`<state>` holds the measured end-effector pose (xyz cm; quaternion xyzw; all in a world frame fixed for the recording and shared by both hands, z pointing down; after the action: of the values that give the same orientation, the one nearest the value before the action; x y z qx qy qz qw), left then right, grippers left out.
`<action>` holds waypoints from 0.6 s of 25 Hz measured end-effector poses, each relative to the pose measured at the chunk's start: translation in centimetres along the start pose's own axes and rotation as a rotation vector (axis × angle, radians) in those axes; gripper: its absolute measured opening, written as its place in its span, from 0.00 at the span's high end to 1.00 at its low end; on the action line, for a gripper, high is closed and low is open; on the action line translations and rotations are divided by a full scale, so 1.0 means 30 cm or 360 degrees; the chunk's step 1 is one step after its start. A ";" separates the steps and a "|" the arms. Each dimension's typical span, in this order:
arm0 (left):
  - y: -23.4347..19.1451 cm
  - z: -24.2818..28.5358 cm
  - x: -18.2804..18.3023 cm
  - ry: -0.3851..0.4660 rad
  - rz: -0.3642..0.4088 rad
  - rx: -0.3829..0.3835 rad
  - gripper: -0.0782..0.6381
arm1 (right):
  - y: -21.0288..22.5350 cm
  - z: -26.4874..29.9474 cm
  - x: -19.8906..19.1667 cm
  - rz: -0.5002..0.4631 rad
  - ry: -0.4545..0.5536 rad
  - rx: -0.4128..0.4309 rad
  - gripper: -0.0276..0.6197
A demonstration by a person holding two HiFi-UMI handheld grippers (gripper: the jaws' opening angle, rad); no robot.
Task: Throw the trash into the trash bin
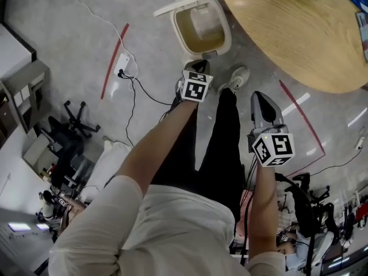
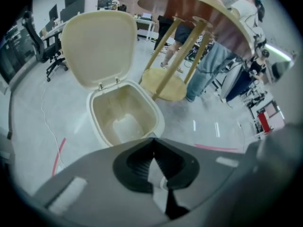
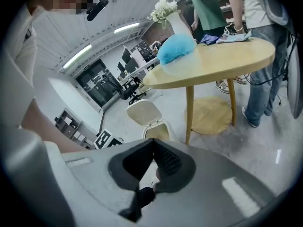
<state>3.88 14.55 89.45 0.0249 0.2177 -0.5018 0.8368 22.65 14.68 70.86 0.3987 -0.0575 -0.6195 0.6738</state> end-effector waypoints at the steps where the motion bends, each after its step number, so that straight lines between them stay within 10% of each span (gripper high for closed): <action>1: 0.005 -0.014 0.003 0.0010 0.0011 -0.0010 0.88 | -0.009 -0.005 -0.005 -0.0004 -0.0001 -0.0004 0.96; 15: 0.056 -0.325 0.083 0.0022 0.0098 -0.0082 0.88 | -0.174 -0.147 0.035 -0.0048 0.0026 -0.0033 0.96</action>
<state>3.01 15.86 79.36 0.0136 0.2353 -0.4697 0.8508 21.29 16.28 64.25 0.3975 -0.0396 -0.6267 0.6690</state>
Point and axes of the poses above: the fingertips, and each gripper's own axes: z forward along the fingers, y to its right, x out of its top, the point moved 4 cm from there along -z, backward along the fingers, and after that the axes turned 15 degrees about z, right-handed, at the moved point
